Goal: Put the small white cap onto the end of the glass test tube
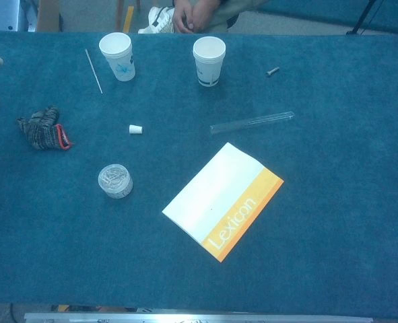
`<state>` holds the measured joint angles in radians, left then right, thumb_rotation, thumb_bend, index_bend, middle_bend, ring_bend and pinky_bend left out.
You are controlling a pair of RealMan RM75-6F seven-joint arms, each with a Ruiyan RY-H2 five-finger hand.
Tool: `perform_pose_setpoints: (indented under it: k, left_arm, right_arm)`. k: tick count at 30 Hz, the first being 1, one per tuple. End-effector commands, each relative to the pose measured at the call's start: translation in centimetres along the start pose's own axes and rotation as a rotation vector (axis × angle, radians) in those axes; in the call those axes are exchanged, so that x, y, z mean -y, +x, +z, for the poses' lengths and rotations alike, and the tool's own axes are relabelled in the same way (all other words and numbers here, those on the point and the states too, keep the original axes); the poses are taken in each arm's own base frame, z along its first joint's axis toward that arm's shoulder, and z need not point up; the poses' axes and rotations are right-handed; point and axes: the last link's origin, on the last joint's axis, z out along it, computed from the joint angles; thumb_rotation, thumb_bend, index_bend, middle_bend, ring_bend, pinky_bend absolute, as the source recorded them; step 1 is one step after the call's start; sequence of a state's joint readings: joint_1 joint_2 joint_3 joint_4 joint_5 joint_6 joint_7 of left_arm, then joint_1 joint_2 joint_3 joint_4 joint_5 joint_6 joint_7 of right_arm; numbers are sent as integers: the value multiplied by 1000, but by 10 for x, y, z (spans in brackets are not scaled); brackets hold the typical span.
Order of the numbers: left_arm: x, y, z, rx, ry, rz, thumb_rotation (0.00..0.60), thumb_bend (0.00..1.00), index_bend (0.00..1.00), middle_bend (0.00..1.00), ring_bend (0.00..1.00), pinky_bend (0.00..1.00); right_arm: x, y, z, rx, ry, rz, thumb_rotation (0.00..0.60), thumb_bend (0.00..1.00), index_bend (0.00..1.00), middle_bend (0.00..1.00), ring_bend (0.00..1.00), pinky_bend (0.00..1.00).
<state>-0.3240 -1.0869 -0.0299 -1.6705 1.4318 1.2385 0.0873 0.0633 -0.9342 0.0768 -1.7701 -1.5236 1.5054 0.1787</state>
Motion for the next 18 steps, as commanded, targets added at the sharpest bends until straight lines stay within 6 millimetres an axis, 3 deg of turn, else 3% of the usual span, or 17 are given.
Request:
perform_pose_setpoints:
  k: [1, 10, 18]
  left_arm:
    - [0, 0, 0, -1, -1, 0, 188, 342, 131, 0, 0, 0]
    - [-4, 1, 0, 0, -24, 1, 170, 342, 188, 0, 0, 0]
    - [-17, -4, 11, 40, -90, 9, 18, 342, 208, 0, 0, 0]
  right_arm:
    - [0, 0, 0, 1, 2, 2, 600, 268, 411, 334, 244, 397]
    - [3, 2, -2, -9, 14, 8, 600, 268, 411, 334, 244, 398]
    - [8, 0, -1, -5, 36, 17, 600, 268, 411, 334, 244, 398]
